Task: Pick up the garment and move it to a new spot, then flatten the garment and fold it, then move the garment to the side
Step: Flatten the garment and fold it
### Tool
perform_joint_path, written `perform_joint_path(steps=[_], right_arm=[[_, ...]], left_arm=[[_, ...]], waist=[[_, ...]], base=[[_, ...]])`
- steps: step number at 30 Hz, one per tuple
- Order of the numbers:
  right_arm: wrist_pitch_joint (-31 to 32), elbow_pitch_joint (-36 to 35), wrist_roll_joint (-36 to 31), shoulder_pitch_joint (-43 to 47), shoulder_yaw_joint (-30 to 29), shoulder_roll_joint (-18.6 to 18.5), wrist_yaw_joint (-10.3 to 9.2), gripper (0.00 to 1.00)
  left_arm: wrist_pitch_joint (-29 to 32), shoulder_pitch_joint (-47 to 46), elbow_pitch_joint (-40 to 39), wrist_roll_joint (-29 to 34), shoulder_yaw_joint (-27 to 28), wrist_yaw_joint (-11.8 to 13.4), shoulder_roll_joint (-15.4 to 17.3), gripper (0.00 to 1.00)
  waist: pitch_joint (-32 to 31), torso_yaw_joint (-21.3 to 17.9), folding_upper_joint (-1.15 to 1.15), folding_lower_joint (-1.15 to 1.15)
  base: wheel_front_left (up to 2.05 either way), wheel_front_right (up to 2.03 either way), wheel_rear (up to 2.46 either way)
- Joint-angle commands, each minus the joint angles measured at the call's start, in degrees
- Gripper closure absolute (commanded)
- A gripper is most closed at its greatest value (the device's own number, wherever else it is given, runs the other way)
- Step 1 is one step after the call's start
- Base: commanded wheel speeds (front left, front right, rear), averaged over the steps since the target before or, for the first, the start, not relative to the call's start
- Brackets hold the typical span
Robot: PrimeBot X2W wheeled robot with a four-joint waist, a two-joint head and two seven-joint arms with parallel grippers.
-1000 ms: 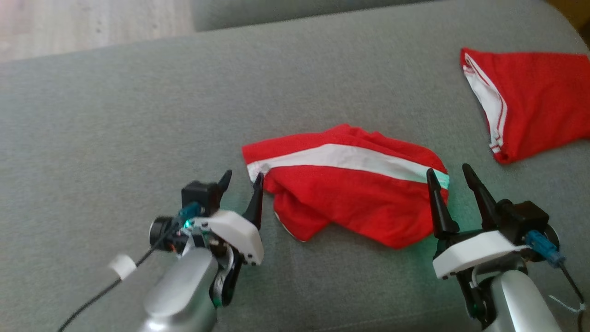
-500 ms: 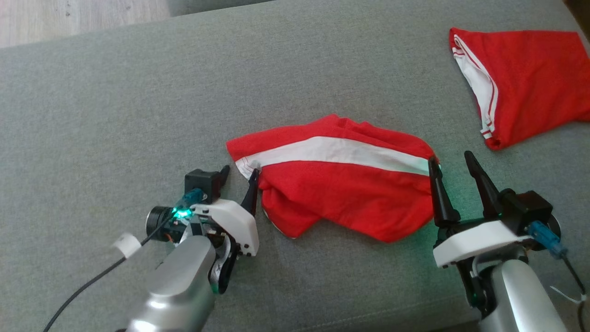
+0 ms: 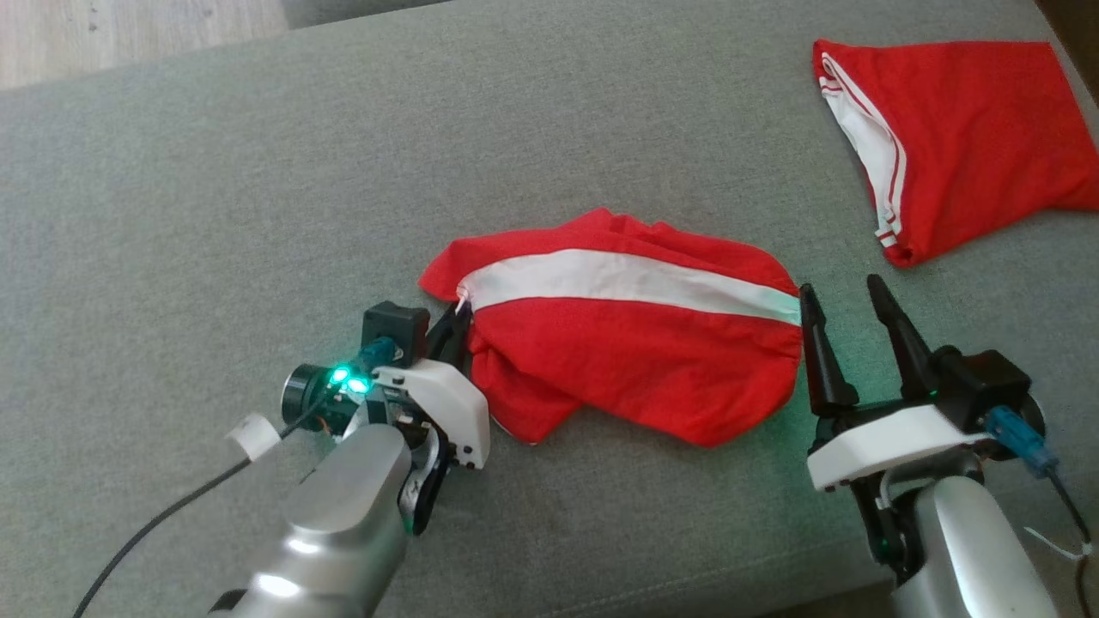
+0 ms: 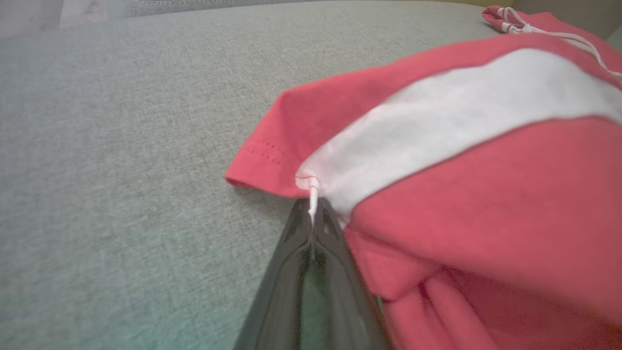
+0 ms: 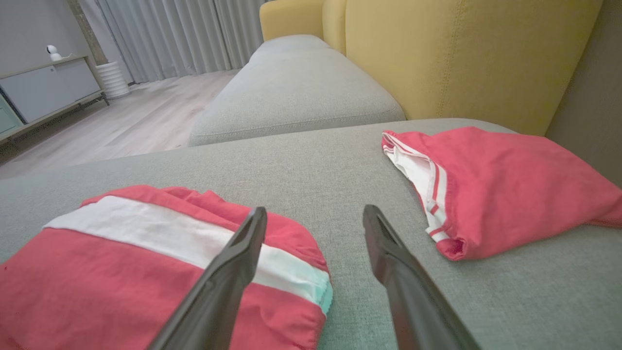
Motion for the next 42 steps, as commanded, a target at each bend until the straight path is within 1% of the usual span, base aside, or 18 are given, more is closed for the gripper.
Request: perform_joint_path(steps=[1, 5, 9, 13, 16, 19, 22, 26, 31, 35, 42], right_arm=[[-0.88, -1.45, 0.17, -1.53, 0.55, -0.21, 0.21, 0.0], [-1.0, -1.4, 0.14, -1.33, -0.33, -0.21, 0.21, 0.0], [-0.96, -1.38, -0.1, -0.87, -1.7, -0.21, 0.21, 0.0], [0.37, -1.12, -0.47, 0.23, -3.13, -0.21, 0.21, 0.0], [2.36, -0.45, -0.31, 1.3, -4.6, -0.21, 0.21, 0.0], [4.4, 0.12, 0.15, 1.73, -5.92, -0.21, 0.21, 0.0], [6.98, 0.77, 2.03, 1.21, -6.35, -0.21, 0.21, 0.0], [11.12, 0.12, 5.01, -0.13, -4.47, -0.21, 0.21, 0.0], [18.3, -1.44, 7.6, -1.28, -0.78, -0.36, 0.21, 0.0], [22.05, -2.26, 10.14, -2.56, 1.09, -1.67, 0.21, 0.0], [26.75, -0.77, 14.98, -4.6, 4.19, -4.47, 0.21, 0.0]], left_arm=[[-1.16, -1.71, -0.46, 0.49, 0.95, 0.54, 0.23, 1.0], [-3.37, -1.79, -0.75, 0.27, 1.54, 1.08, 0.35, 1.0], [-6.4, -1.32, -2.38, -0.17, 2.76, 1.88, 1.46, 1.0], [-8.48, 0.55, -5.84, -0.63, 4.2, 3.14, 3.88, 1.0], [-9.3, 3.02, -9.94, -0.79, 5.14, 4.5, 6.14, 1.0], [-9.38, 5.83, -15.07, -0.85, 5.81, 6.15, 8.39, 1.0], [-8.45, 8.66, -20.52, -0.87, 6.0, 7.59, 10.48, 1.0], [-6.89, 11.67, -26.5, -0.91, 6.02, 9.28, 12.51, 1.0], [-5.29, 14.15, -31.24, -1.07, 5.89, 11.11, 13.6, 1.0], [-4.39, 15.19, -33.4, -1.3, 5.94, 12.01, 14.24, 1.0], [-3.55, 16.02, -35.03, -1.5, 5.94, 12.89, 15.02, 1.0]], waist=[[-0.28, 0.29, 0.0, 0.0], [-0.82, 1.03, 0.0, 0.0], [-1.68, 2.44, 0.0, 0.0], [-2.42, 3.82, 0.0, 0.0], [-2.8, 4.74, 0.0, 0.0], [-3.04, 5.38, 0.0, 0.0], [-3.15, 5.9, 0.0, 0.0], [-3.34, 6.38, 0.0, 0.0], [-3.69, 6.54, 0.0, 0.0], [-3.8, 6.52, 0.0, 0.0], [-3.97, 7.08, 0.0, 0.0]], base=[[0.0, 0.0, 0.0], [0.0, 0.0, 0.0], [0.0, 0.0, 0.0], [0.0, 0.0, 0.0], [0.0, 0.0, 0.0], [0.0, 0.0, 0.0], [0.0, 0.0, 0.0], [0.0, 0.0, 0.0], [0.0, 0.0, 0.0], [0.0, 0.0, 0.0], [0.0, 0.0, 0.0]])
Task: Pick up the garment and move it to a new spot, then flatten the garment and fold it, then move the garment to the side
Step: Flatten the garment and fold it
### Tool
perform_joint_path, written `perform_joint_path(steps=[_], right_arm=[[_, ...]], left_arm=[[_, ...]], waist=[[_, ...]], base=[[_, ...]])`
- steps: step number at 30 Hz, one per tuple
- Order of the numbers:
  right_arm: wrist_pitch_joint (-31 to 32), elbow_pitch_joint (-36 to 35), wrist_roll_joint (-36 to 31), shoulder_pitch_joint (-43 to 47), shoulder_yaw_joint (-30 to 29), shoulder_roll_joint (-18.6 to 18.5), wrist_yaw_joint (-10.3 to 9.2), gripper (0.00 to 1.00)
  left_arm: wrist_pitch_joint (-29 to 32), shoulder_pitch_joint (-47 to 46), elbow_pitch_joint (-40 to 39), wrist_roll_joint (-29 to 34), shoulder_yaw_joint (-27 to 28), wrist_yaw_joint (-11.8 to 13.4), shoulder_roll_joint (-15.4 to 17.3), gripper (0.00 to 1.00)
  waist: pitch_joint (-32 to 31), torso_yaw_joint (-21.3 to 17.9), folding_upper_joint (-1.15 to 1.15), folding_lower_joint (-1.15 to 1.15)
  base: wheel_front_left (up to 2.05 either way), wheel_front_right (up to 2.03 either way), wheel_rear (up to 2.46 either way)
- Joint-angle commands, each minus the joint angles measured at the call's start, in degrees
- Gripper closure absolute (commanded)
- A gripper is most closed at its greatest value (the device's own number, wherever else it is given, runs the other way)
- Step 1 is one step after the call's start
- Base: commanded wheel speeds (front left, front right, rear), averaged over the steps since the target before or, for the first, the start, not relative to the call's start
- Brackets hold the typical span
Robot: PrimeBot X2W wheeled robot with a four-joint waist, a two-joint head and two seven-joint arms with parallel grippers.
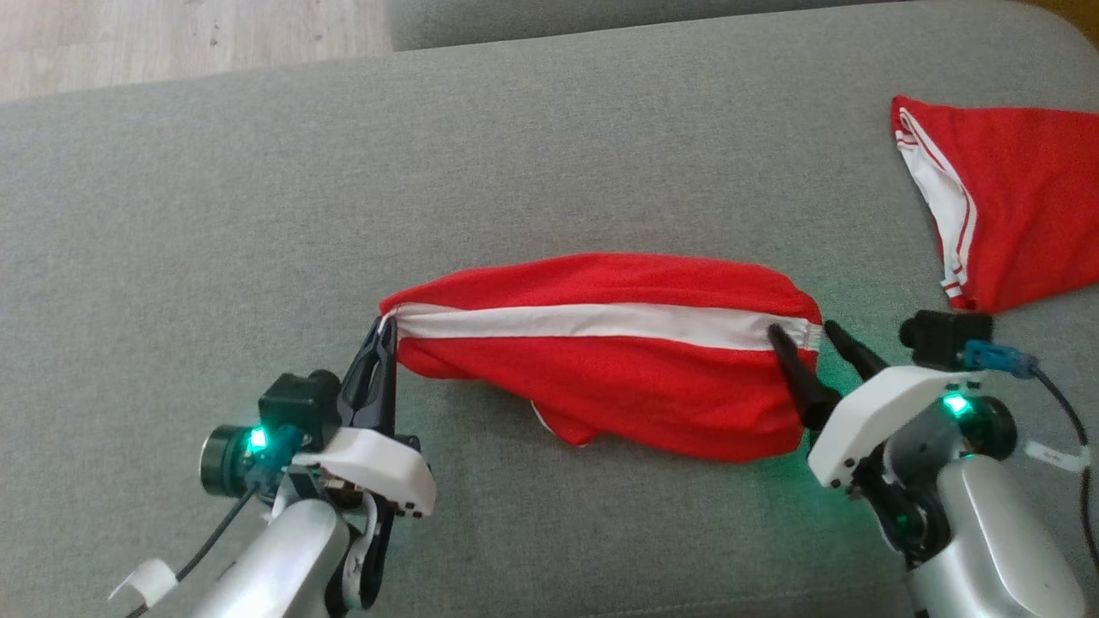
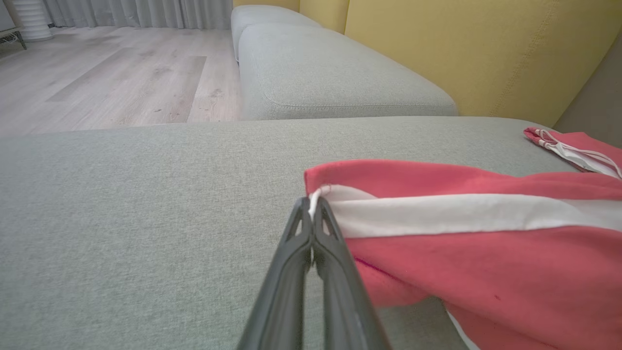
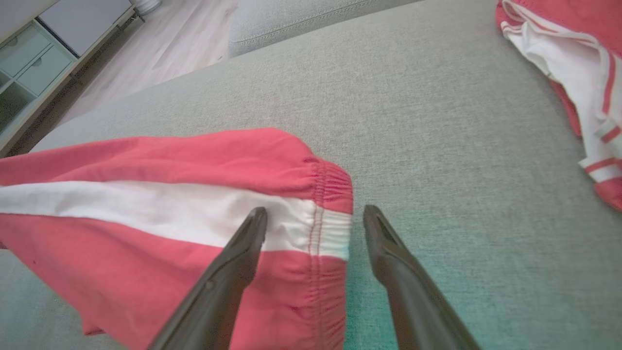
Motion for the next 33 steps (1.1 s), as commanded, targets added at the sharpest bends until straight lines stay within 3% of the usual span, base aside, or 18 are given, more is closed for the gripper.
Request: perform_joint_path(steps=[1, 7, 10, 13, 22, 33], right_arm=[[0.68, -1.62, 1.27, -2.27, 2.25, -0.99, 0.21, 0.0], [2.08, -0.25, 4.16, -3.54, 5.01, -2.89, 0.21, 0.03], [2.01, 0.2, 5.26, -4.25, 6.29, -3.79, 0.21, 0.62], [1.61, 0.17, 6.16, -4.76, 7.34, -4.45, 0.21, 1.0], [-0.95, -4.41, 8.07, -5.86, 8.07, -6.2, 0.21, 1.0], [0.39, -20.85, 10.06, -8.16, 6.88, -8.28, 0.21, 1.0]], left_arm=[[-0.1, -0.84, -1.97, -0.27, 2.21, 0.73, 1.83, 1.0], [0.19, -0.46, -2.36, -0.44, 2.04, 0.94, 2.11, 1.0], [0.31, -0.36, -2.48, -0.49, 1.96, 1.08, 2.24, 1.0], [0.32, -0.29, -2.66, -0.58, 1.98, 1.22, 2.39, 1.0], [-0.67, -0.97, -4.19, -0.52, 2.95, 1.64, 3.56, 1.0], [-0.56, -5.54, -15.47, 2.01, 6.27, 3.02, 9.56, 1.0]], waist=[[-0.07, 0.14, 0.0, 0.0], [-0.21, 0.44, 0.0, 0.0], [-0.3, 0.56, 0.0, 0.0], [-0.32, 0.51, 0.0, 0.0], [-0.85, 0.02, 0.0, 0.0], [-6.23, -0.54, 0.0, 0.0]], base=[[0.0, 0.0, 0.0], [0.0, 0.0, 0.0], [0.0, 0.0, 0.0], [0.0, 0.0, 0.0], [0.0, 0.0, 0.0], [0.0, 0.0, 0.0]])
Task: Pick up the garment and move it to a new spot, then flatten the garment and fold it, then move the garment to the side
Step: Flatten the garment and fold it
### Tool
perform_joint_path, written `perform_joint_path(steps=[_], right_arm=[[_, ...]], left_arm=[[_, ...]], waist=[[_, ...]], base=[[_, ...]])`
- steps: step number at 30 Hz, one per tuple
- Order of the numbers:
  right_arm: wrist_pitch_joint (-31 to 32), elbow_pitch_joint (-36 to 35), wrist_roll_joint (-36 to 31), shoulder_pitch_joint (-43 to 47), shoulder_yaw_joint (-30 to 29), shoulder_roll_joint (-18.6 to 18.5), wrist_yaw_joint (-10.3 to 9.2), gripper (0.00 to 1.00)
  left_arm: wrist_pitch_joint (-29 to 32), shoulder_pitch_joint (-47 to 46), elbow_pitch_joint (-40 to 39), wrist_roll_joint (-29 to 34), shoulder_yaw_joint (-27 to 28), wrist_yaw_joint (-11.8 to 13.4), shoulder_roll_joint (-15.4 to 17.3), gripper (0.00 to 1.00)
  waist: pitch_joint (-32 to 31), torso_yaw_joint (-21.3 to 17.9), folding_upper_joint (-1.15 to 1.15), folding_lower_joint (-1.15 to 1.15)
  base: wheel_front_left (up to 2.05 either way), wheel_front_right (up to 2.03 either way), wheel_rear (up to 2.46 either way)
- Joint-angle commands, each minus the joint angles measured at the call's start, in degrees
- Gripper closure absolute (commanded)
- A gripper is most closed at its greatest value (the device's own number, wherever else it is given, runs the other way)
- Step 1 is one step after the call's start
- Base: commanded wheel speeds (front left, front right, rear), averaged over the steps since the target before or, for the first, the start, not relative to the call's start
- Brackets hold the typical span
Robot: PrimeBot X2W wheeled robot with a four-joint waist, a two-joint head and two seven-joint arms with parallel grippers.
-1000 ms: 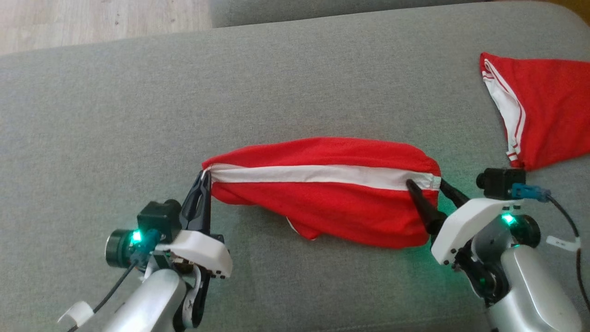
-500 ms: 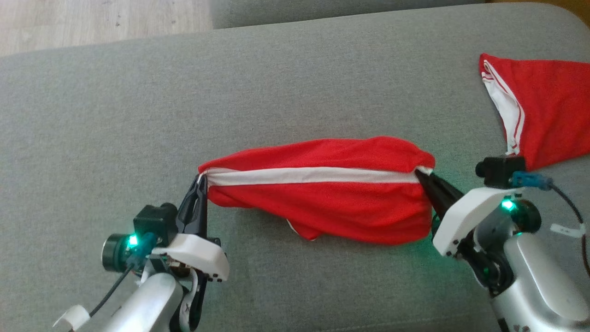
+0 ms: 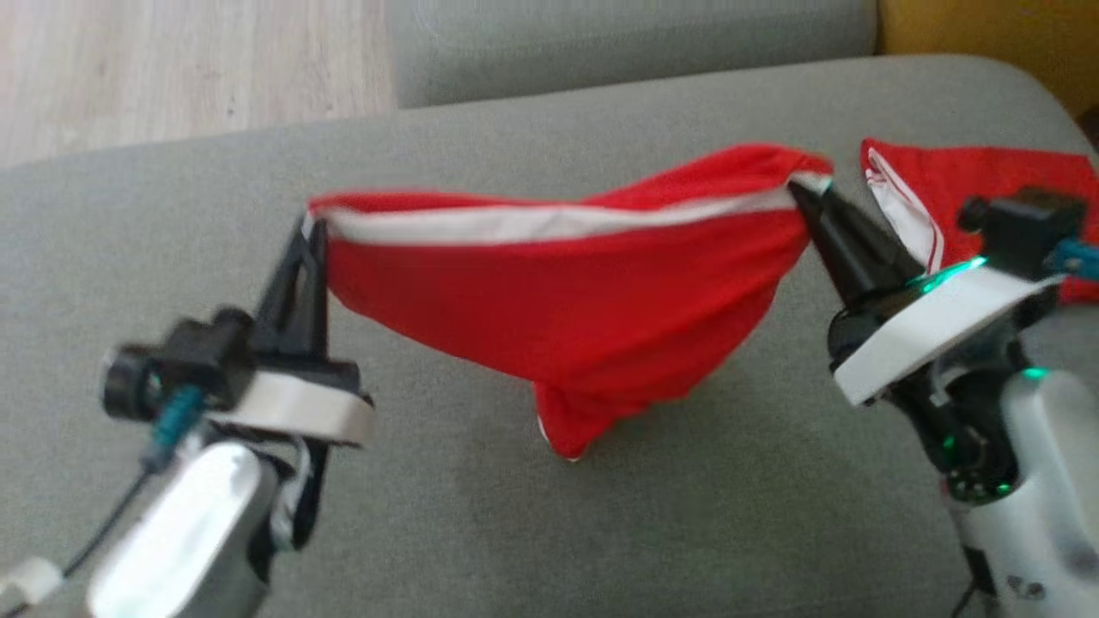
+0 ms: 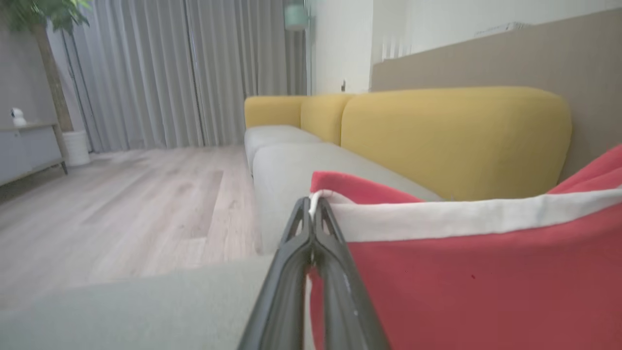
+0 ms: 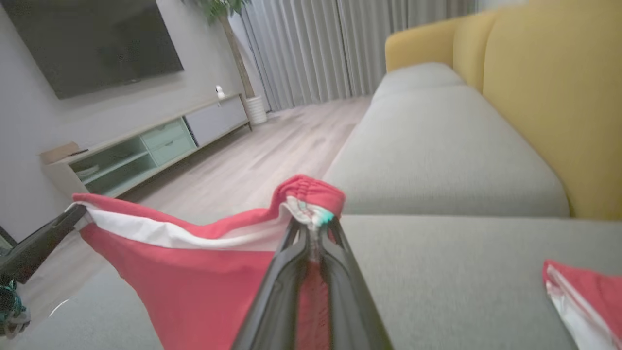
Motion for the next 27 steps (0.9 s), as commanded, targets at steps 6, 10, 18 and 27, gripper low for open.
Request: perform_joint_path(steps=[6, 10, 18, 27], right_arm=[[3.19, -12.11, 0.29, -4.03, -2.18, -1.28, 0.21, 1.0], [5.18, -16.9, -0.39, -5.22, -3.35, -0.81, 0.21, 1.0], [8.22, -16.74, -1.77, -7.46, -4.39, 1.2, 0.21, 1.0], [3.76, 3.03, -6.83, -23.18, 0.28, 5.16, 0.21, 1.0]], left_arm=[[4.16, -7.32, -13.7, 3.01, 5.84, 2.3, 7.88, 1.0], [7.57, -10.17, -19.69, 4.39, 7.23, 2.72, 11.26, 1.0], [12.09, -15.89, -19.58, 3.76, 7.2, -0.23, 13.44, 1.0], [11.24, -29.82, -1.85, 3.39, 5.94, -7.88, 11.41, 1.0]], waist=[[-4.54, 0.28, 0.0, 0.0], [-5.4, 0.56, 0.0, 0.0], [-4.0, 1.17, 0.0, 0.0], [7.39, 0.91, 0.0, 0.0]], base=[[0.0, 0.0, 0.0], [0.0, 0.0, 0.0], [0.0, 0.0, 0.0], [0.0, 0.0, 0.0]])
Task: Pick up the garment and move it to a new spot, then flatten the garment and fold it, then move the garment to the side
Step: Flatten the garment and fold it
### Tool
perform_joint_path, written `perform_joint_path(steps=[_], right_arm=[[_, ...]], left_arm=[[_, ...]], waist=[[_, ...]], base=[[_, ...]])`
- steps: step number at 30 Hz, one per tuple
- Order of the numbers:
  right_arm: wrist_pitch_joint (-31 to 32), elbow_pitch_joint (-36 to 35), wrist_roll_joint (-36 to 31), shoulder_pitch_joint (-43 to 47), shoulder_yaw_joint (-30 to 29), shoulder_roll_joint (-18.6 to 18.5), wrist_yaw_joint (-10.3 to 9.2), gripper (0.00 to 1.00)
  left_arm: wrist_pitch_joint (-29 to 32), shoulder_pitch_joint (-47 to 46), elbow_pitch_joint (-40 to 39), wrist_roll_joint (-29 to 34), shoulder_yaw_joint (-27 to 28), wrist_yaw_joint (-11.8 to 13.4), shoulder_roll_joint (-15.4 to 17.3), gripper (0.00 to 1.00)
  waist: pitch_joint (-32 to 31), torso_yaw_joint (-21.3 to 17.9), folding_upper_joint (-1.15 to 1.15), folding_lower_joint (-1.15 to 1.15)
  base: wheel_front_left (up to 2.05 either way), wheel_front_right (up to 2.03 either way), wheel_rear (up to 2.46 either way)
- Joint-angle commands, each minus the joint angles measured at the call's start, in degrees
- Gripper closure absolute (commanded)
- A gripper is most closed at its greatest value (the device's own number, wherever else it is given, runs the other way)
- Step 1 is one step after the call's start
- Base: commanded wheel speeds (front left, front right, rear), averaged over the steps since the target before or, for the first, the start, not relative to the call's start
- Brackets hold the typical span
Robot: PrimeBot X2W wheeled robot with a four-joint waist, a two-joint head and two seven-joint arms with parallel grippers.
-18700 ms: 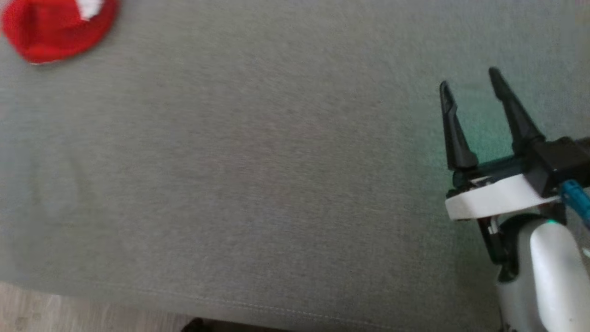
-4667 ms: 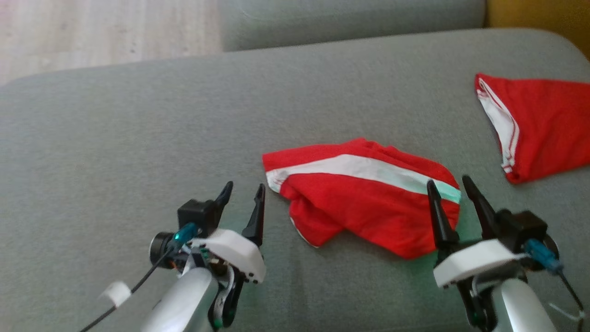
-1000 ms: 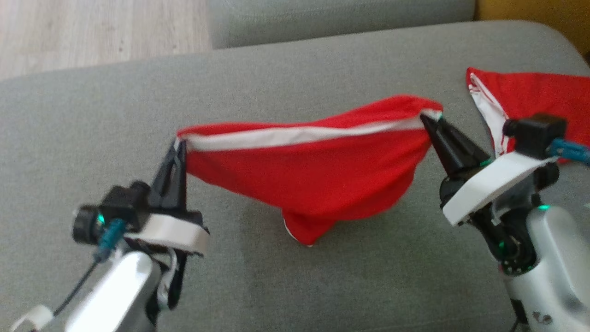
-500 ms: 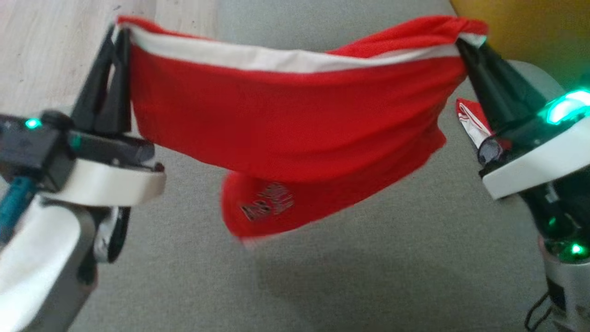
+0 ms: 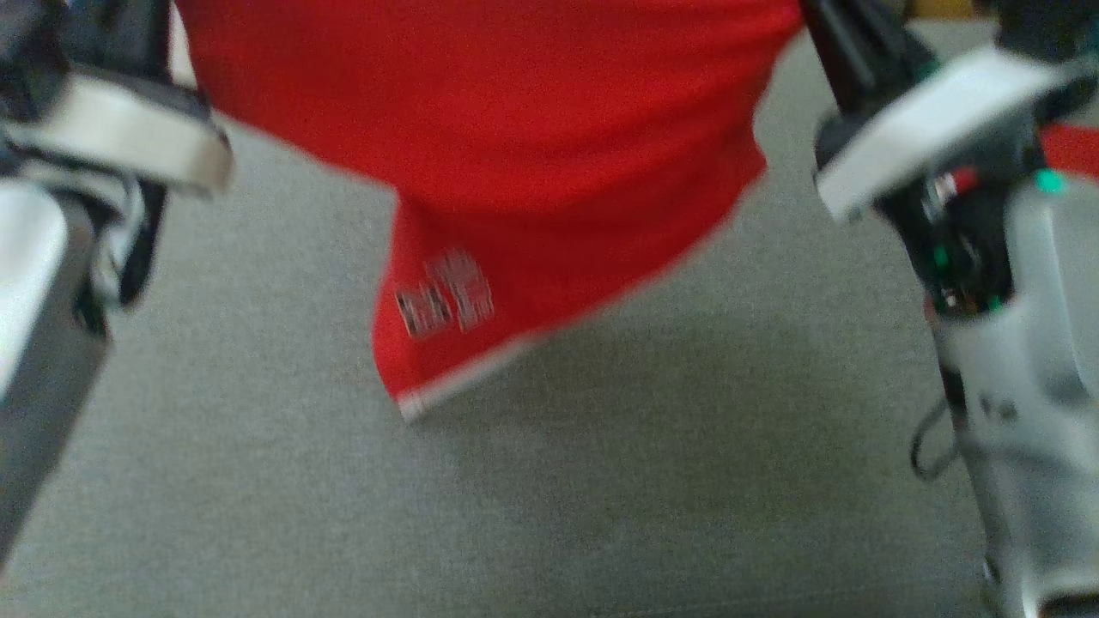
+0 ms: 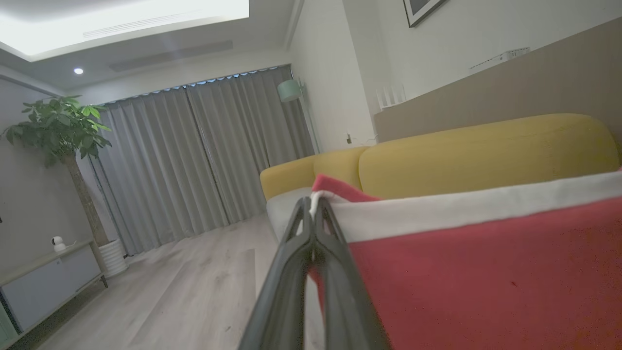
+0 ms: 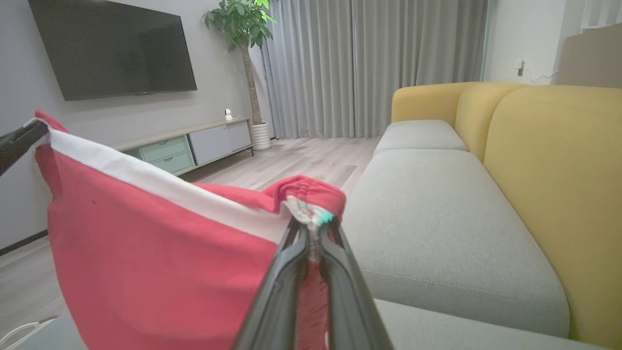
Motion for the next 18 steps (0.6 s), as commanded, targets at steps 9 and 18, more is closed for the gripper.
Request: perform_joint_path(steps=[9, 18], right_arm=[[-18.84, 18.73, -10.99, -24.48, 0.52, 4.79, 0.21, 1.0], [-32.75, 34.85, -15.42, -25.12, 1.58, 6.04, 0.21, 1.0]], left_arm=[[-12.02, -23.79, 14.81, 6.32, 3.21, -2.61, -2.63, 1.0], [-19.32, -19.66, 21.03, 4.52, 3.26, -2.9, -9.56, 1.0]], waist=[[11.3, 0.34, 0.0, -0.02], [18.49, 3.86, 0.0, -0.02]], base=[[0.0, 0.0, 0.0], [0.0, 0.0, 0.0]])
